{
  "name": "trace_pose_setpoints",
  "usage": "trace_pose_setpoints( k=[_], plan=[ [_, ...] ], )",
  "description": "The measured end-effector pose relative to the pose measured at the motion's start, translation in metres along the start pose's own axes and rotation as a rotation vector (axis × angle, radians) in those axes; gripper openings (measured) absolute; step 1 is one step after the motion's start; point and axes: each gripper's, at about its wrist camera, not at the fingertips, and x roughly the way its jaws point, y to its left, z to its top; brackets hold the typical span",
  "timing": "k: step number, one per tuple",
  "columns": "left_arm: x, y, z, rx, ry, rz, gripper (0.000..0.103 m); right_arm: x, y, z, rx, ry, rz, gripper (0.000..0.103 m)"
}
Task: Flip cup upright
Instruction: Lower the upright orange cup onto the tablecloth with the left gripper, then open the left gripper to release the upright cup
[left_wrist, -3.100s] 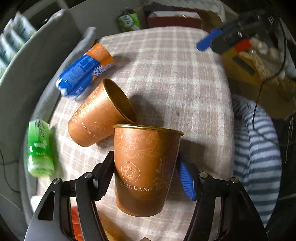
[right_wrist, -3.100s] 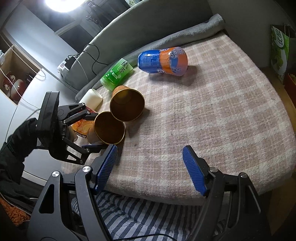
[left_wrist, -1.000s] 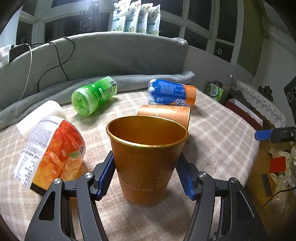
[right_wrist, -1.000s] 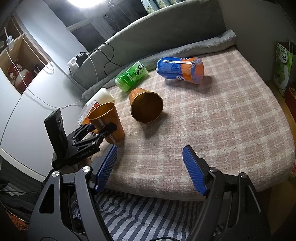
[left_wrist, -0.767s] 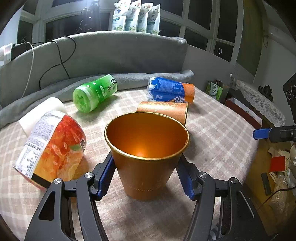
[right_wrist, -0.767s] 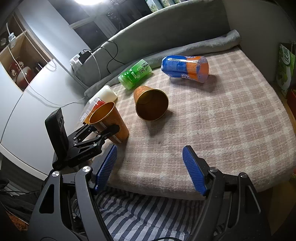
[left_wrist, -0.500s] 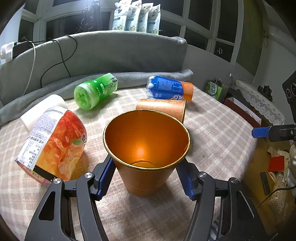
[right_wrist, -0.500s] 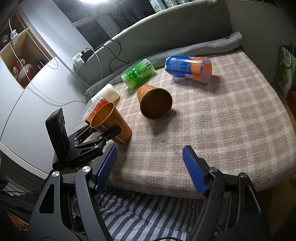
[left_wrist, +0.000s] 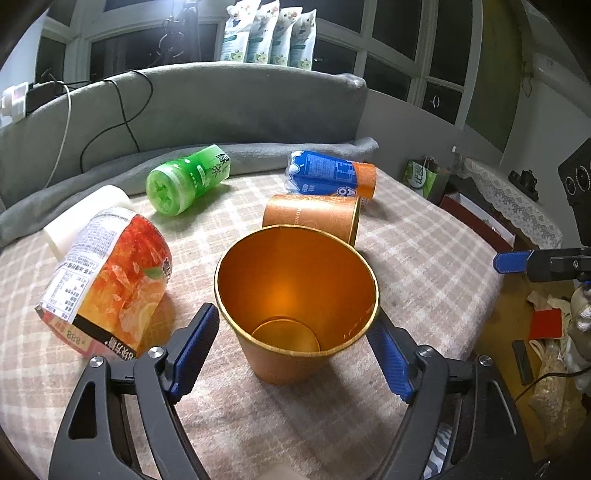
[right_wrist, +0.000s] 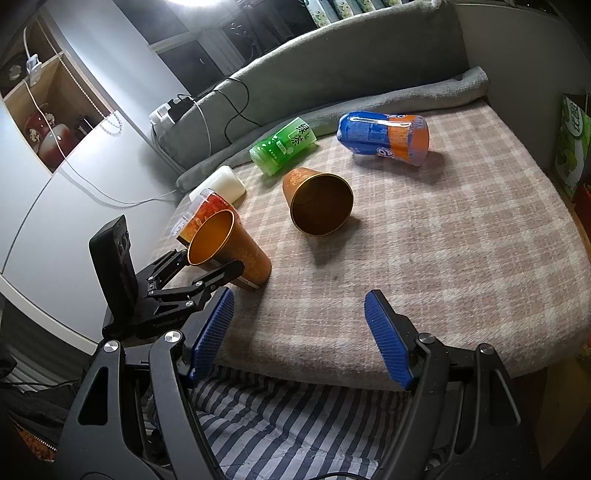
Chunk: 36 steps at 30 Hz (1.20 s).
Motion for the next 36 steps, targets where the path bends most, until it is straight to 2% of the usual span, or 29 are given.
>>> trace_pose_setpoints(
  k=[6, 12, 18, 24, 25, 28, 31, 36],
  plan=[
    [-0.010, 0.001, -0.008, -0.010, 0.012, 0.009, 0.080, -0.002, 0.007, 0.000, -0.020, -0.032, -0.015, 0.076],
    [-0.035, 0.006, -0.019, -0.036, -0.013, 0.045, 0.080, -0.003, 0.016, 0.005, -0.048, -0.080, -0.043, 0.076],
    [-0.083, 0.010, -0.020, -0.103, -0.132, 0.127, 0.080, -0.001, 0.032, 0.007, -0.115, -0.145, -0.120, 0.076],
    [-0.123, 0.011, -0.007, -0.162, -0.268, 0.235, 0.080, -0.009, 0.052, 0.009, -0.175, -0.277, -0.212, 0.076],
    [-0.127, 0.011, -0.005, -0.169, -0.284, 0.247, 0.081, -0.011, 0.055, 0.009, -0.178, -0.300, -0.219, 0.077],
    [-0.141, 0.009, 0.000, -0.177, -0.333, 0.297, 0.081, -0.016, 0.064, 0.009, -0.200, -0.369, -0.249, 0.090],
    [-0.154, 0.006, 0.003, -0.166, -0.375, 0.358, 0.081, -0.022, 0.073, 0.006, -0.226, -0.432, -0.291, 0.091],
    [-0.164, 0.001, 0.004, -0.169, -0.418, 0.400, 0.082, -0.031, 0.079, 0.002, -0.236, -0.522, -0.329, 0.103]
  ],
)
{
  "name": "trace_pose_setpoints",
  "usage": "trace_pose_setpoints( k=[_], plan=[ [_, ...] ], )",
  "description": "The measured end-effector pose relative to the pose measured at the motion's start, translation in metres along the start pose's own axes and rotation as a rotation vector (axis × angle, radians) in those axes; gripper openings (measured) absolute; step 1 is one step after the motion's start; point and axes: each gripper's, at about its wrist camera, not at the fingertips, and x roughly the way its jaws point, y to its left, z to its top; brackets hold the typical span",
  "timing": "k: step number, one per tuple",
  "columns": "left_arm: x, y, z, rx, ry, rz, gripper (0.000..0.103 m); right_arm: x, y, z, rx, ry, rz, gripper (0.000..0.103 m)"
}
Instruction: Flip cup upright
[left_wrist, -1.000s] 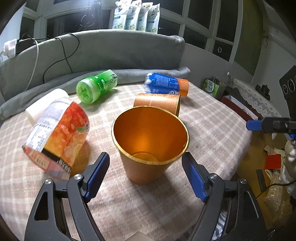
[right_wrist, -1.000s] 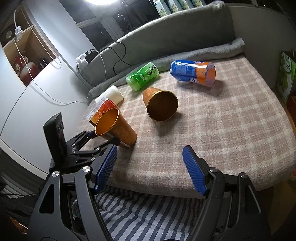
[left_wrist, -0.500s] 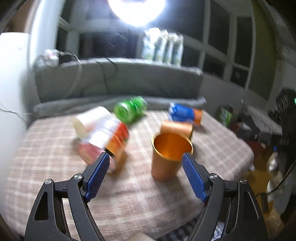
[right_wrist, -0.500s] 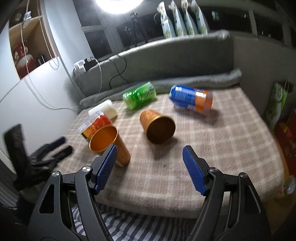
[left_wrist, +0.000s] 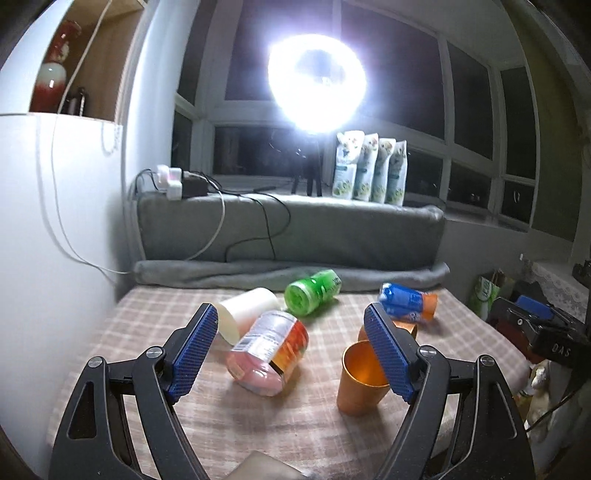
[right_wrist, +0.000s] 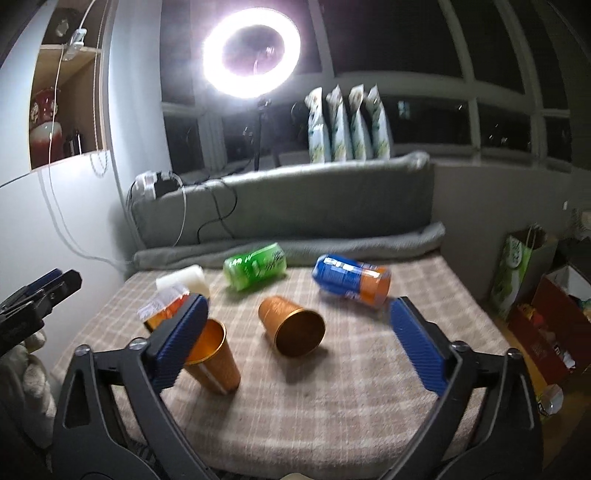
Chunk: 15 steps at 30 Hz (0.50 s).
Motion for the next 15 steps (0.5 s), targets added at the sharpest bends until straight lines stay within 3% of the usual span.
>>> trace_pose_setpoints(
  k=[6, 15],
  plan=[
    [-0.0058, -0.0057, -0.0002, 0.019, -0.022, 0.032, 0.082, -0.0056, 0.0068, -0.0005, -0.043, -0.054, -0.041, 0.103],
    [-0.0075, -0.0101, 0.0003, 0.041, -0.039, 0.061, 0.082, -0.0050, 0.0068, -0.0035, -0.035, -0.047, -0.040, 0.103]
  ],
)
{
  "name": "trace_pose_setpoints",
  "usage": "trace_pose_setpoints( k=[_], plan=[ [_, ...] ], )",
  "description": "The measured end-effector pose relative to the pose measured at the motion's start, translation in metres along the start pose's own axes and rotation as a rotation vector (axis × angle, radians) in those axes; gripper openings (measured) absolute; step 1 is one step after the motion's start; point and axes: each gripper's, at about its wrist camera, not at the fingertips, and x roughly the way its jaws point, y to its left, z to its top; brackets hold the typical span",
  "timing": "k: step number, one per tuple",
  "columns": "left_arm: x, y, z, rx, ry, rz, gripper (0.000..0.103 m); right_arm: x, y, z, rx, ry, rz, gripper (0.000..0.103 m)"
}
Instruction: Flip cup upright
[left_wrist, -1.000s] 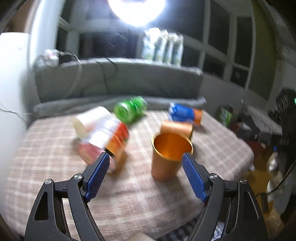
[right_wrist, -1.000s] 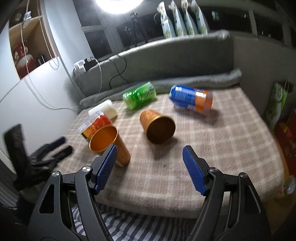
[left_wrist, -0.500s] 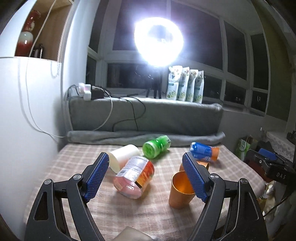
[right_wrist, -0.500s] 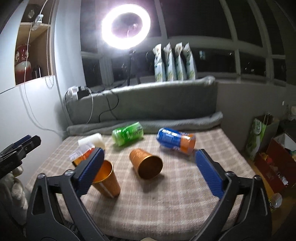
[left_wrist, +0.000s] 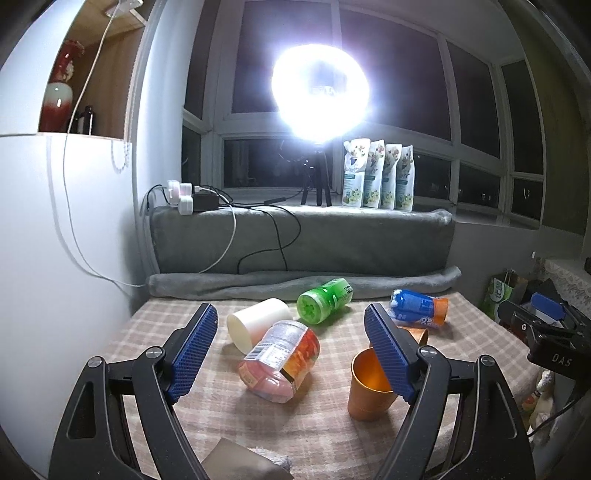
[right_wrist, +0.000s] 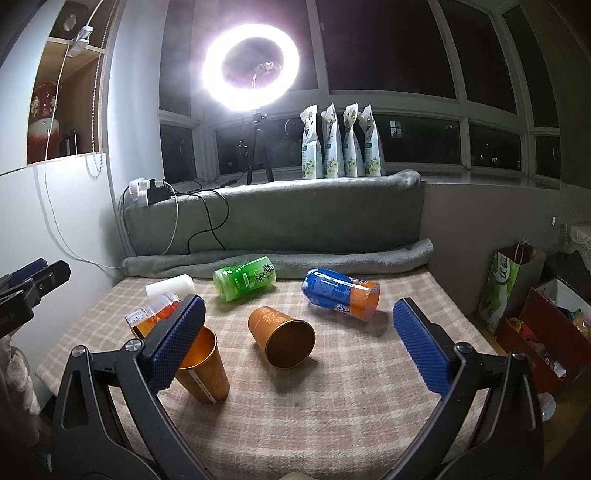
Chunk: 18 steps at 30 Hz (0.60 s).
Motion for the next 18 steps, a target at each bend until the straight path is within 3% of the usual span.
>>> trace_pose_setpoints(
  k=[18],
  plan=[
    [0.0013, -0.0005, 0.0005, 0.005, -0.001, 0.004, 0.082, 0.0045, -0.0014, -0.0018, 0.008, 0.010, 0.006, 0.103]
  ],
)
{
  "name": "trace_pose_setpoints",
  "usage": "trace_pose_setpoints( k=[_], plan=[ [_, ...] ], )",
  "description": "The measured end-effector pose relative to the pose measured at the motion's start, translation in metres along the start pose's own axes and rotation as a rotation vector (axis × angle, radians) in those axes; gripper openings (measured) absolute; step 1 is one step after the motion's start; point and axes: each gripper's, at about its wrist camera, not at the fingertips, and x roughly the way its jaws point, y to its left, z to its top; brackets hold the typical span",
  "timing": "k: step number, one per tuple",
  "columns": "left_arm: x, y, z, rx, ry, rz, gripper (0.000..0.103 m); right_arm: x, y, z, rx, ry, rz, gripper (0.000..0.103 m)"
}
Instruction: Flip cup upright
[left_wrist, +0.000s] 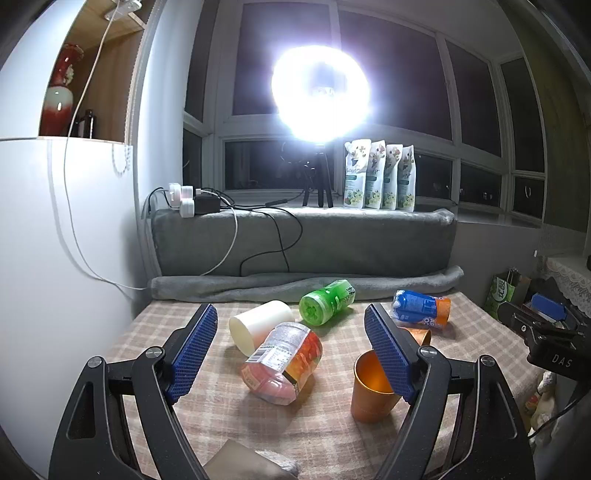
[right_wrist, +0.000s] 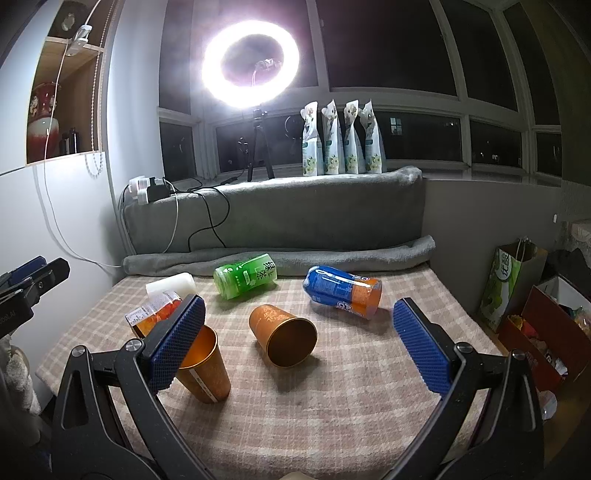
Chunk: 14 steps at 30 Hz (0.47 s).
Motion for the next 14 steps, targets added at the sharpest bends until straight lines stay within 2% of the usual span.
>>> trace_pose_setpoints(
  k=[14],
  plan=[
    [0.0028, 0.0011, -0.0006, -0.009, 0.011, -0.010, 0.082, 0.0056, 0.0006, -0.0057, 0.003, 0.020, 0.006, 0.103]
  ],
)
